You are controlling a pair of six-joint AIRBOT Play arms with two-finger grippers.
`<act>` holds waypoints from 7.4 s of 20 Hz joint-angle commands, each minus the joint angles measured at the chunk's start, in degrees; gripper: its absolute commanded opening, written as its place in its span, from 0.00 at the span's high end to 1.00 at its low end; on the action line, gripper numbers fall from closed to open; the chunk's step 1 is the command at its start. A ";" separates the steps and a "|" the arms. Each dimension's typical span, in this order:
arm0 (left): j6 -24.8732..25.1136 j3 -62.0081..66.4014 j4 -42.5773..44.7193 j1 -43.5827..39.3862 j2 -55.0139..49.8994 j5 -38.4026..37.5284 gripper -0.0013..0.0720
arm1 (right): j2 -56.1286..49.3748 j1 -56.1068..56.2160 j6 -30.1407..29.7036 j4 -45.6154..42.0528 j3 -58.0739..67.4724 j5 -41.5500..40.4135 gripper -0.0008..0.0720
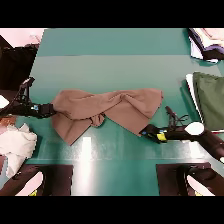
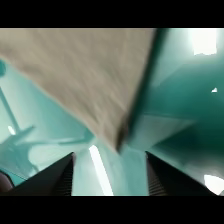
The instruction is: Fold the shirts.
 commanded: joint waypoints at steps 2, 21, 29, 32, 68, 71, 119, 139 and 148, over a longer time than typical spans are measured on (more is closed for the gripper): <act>1.46 0.52 0.02 0.07 0.04 -1.22 0.94 | -9.20 8.55 0.48 2.95 3.48 -11.65 0.40; 1.03 49.22 0.39 0.07 0.11 -8.37 0.94 | 16.35 -24.76 -4.85 -14.56 42.84 11.21 0.97; 1.01 81.20 -6.82 0.07 4.33 -10.40 0.94 | 14.27 -44.54 -9.35 -14.49 78.93 27.36 0.97; 1.36 81.29 -12.02 0.04 7.48 -9.55 0.94 | 9.84 -46.12 -9.29 -14.47 90.44 32.72 0.97; 19.58 50.12 3.98 -6.45 -41.64 4.31 0.94 | -45.35 -17.44 -3.17 -37.70 79.56 24.76 0.97; 20.06 47.12 5.77 -6.45 -41.64 2.21 0.94 | -45.33 -14.95 -3.17 -38.49 73.05 24.46 0.97; -7.17 -11.17 6.88 5.33 1.31 -14.27 0.02 | -30.53 -16.85 -8.24 -32.94 66.14 34.71 0.19; -8.07 -16.15 0.50 5.33 1.14 -4.68 0.69 | -30.51 -16.87 -8.33 -33.03 66.14 37.51 0.19; -4.37 -11.21 -0.81 5.33 1.57 -10.45 0.94 | -25.64 -22.99 -10.88 -27.08 41.20 32.33 0.20</act>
